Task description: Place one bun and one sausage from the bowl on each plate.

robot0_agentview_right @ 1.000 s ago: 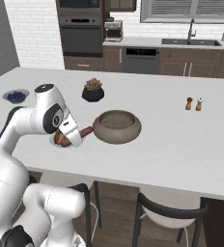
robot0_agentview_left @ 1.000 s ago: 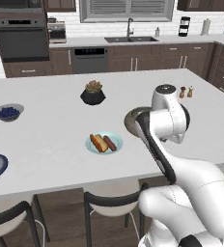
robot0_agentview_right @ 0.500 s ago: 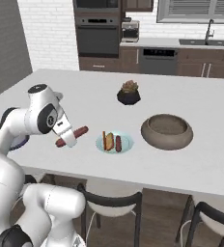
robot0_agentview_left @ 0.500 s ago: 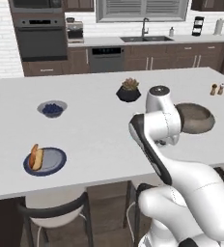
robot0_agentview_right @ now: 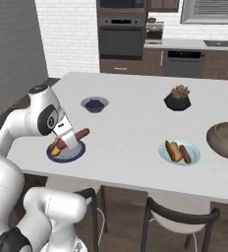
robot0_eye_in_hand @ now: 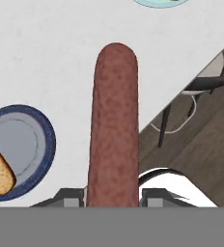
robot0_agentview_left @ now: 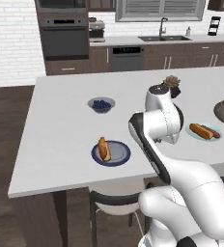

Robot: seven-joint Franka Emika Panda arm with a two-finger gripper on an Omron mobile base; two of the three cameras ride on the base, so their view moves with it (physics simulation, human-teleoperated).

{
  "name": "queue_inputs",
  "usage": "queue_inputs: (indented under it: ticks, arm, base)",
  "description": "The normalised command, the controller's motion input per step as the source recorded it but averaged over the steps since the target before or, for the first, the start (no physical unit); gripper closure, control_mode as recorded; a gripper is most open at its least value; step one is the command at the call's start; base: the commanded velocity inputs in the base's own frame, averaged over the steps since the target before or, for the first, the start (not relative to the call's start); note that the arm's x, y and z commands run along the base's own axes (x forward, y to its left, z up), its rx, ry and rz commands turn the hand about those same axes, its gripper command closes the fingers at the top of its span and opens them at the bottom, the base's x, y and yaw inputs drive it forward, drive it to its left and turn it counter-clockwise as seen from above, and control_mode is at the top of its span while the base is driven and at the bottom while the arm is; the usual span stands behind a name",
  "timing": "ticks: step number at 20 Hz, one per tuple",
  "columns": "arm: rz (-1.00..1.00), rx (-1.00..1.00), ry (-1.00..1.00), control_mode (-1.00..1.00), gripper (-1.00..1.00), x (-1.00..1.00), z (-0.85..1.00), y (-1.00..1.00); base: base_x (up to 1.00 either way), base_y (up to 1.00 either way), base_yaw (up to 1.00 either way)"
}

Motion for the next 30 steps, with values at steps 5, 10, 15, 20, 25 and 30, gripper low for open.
queue_inputs:
  ticks: [5,10,15,20,25,30]
  arm:
    - [0.0,0.0,0.0,1.0,1.0,0.0,0.0,0.0]
    - [0.01,-0.01,0.04,-1.0,1.0,0.0,0.0,0.11]
    - [0.19,-0.01,0.05,-1.0,1.0,0.58,-0.08,-0.23]
    - [0.27,0.0,0.07,-1.0,1.0,0.4,0.0,-0.69]
    - [0.36,0.06,0.09,-1.0,1.0,0.61,-0.18,-0.93]
    - [0.32,0.12,0.07,-1.0,1.0,0.3,-0.33,-0.45]
  base:
    - [0.0,0.92,0.0]
    - [0.0,0.24,0.01]
    - [0.0,0.0,0.0]
    - [0.0,0.0,0.0]
    - [0.0,0.0,0.0]
    - [0.0,0.0,0.0]
